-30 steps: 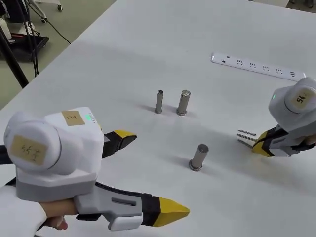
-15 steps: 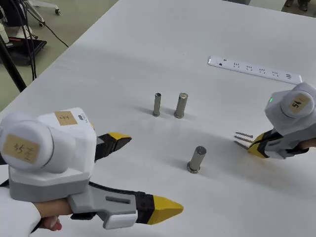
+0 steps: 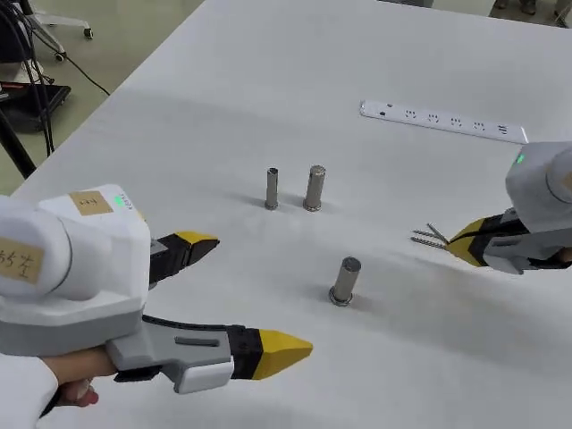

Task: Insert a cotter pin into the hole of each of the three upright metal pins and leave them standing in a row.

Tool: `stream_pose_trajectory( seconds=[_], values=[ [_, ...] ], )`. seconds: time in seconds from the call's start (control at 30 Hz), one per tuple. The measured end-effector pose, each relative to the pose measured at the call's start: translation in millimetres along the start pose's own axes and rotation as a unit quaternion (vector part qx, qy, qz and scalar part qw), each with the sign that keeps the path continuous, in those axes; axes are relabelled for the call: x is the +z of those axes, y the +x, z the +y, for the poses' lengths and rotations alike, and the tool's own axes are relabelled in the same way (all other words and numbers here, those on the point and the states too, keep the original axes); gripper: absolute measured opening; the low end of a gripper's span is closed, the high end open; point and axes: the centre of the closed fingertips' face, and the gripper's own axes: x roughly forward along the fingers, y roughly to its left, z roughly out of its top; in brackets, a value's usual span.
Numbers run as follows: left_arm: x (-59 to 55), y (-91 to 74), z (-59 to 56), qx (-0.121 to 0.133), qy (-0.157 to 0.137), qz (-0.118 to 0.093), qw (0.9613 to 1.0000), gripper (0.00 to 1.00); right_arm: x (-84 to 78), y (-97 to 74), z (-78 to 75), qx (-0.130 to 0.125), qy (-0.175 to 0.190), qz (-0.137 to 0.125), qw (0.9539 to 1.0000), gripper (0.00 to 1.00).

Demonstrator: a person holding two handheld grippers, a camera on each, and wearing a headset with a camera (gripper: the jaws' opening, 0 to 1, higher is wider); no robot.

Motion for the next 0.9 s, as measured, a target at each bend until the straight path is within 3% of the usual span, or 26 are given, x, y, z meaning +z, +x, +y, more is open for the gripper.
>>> stream_pose_trajectory(
  seconds=[0.1,0.23,0.5,0.57,0.7,0.9],
  values=[
    [6.2,2.3,0.3,-0.003,-0.014,-0.009,0.9999,0.86,5.5,-11.7,4.3,-0.014,-0.001,-0.022,0.9997,0.0],
    [15.2,7.4,0.2,-0.004,0.0,-0.009,1.0,0.79,13.2,-25.9,10.7,-0.034,-0.003,-0.052,0.9981,0.0],
    [32.4,23.0,-0.2,-0.015,0.002,0.002,0.9999,0.63,25.0,-45.1,24.6,-0.059,-0.022,-0.083,0.9945,0.0],
    [38.7,27.7,-4.5,-0.028,0.008,0.002,0.9996,0.58,24.1,-49.7,25.6,-0.076,-0.056,-0.076,0.9926,0.0],
    [54.2,39.0,-15.3,-0.054,0.016,-0.007,0.9984,0.53,22.6,-55.9,29.4,-0.095,-0.086,-0.075,0.989,0.0],
    [65.9,59.6,-33.8,-0.092,0.003,0.001,0.9957,0.4,22.8,-61.0,44.7,-0.096,-0.094,-0.087,0.987,0.0]
  ],
)
